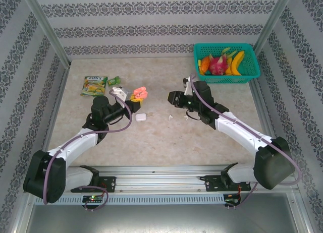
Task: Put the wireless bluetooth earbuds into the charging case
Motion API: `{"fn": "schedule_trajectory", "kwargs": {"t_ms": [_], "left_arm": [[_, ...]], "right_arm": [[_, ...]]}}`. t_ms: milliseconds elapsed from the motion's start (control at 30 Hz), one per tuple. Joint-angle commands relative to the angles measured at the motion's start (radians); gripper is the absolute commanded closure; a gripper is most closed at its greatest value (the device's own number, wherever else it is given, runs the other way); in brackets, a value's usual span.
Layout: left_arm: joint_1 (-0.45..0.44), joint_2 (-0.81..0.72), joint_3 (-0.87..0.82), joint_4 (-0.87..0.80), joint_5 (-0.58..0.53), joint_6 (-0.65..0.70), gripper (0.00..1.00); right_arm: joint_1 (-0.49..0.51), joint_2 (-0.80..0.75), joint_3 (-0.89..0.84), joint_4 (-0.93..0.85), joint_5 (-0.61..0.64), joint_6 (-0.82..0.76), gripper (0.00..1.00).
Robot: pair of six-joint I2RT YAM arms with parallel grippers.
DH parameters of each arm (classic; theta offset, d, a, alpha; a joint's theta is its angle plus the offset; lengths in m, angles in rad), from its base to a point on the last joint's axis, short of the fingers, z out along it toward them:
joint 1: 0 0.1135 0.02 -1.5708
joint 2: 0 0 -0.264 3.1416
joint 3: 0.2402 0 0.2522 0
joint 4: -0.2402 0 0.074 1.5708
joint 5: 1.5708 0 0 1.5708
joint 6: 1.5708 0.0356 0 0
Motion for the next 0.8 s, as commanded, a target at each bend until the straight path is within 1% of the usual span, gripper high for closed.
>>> {"fn": "schedule_trajectory", "kwargs": {"t_ms": [0,133,300,767], "left_arm": [[0.011,0.024,0.059,0.012,0.127,-0.023,1.00],[-0.001,0.045,0.100,-0.004,0.160,-0.011,1.00],[-0.022,0.064,0.142,-0.056,0.166,0.034,1.00],[-0.037,0.081,0.200,-0.091,0.144,0.066,1.00]], "right_arm": [[-0.002,-0.029,0.071,0.102,-0.126,-0.040,0.73],[0.005,-0.026,0.109,0.136,-0.147,-0.046,0.73],[0.029,-0.013,0.144,0.147,-0.157,-0.081,0.73],[0.114,0.056,0.202,0.085,-0.075,-0.130,0.74]]}}
